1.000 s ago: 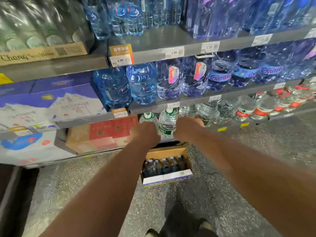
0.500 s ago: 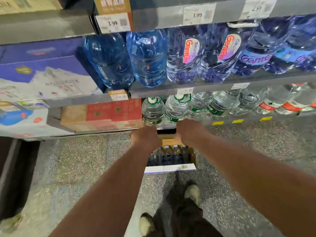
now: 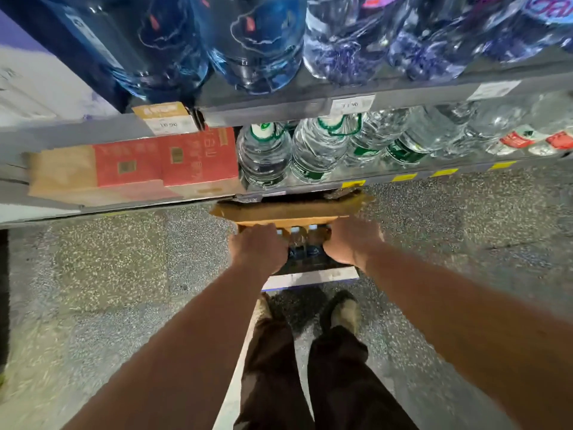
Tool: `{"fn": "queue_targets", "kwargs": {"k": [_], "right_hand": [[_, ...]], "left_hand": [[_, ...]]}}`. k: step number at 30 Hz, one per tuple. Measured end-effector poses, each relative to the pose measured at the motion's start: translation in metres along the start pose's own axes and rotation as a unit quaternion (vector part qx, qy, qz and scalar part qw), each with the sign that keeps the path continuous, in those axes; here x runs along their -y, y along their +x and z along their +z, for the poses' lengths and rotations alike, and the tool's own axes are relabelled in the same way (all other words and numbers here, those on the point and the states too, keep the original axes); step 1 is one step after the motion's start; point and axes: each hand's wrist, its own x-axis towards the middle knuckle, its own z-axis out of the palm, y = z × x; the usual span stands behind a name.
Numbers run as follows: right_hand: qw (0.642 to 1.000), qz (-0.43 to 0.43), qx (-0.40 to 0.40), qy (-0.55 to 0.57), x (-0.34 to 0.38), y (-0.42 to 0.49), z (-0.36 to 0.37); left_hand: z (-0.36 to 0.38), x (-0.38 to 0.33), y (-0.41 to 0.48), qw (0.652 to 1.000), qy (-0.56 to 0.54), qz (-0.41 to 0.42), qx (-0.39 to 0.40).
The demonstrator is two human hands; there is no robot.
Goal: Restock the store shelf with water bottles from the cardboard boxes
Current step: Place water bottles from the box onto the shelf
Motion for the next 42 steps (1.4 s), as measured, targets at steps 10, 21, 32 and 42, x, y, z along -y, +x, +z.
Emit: {"fn": "queue_targets", "kwargs": {"k": [10, 21, 32, 42], "right_hand": [[0.996, 0.039, 0.073, 0.016, 0.013, 0.085, 0.105], [0.994, 0.047, 0.058, 0.075, -0.028, 0.210, 0.220], [0.954, 0.163, 0.049, 0.245, -0.046, 0.292, 0.309], [0.923, 0.210, 0.045, 0.318, -0.051, 0.317, 0.341]], "left_hand": [[0.106, 0.024, 0.072, 0.997, -0.024, -0.021, 0.065], [0.244, 0.020, 0.178, 0.975, -0.142, -0.144, 0.087], [0.323, 0.042, 0.229, 0.930, -0.277, -0.227, 0.085], [0.351, 0.052, 0.236, 0.910, -0.317, -0.264, 0.046]]}}
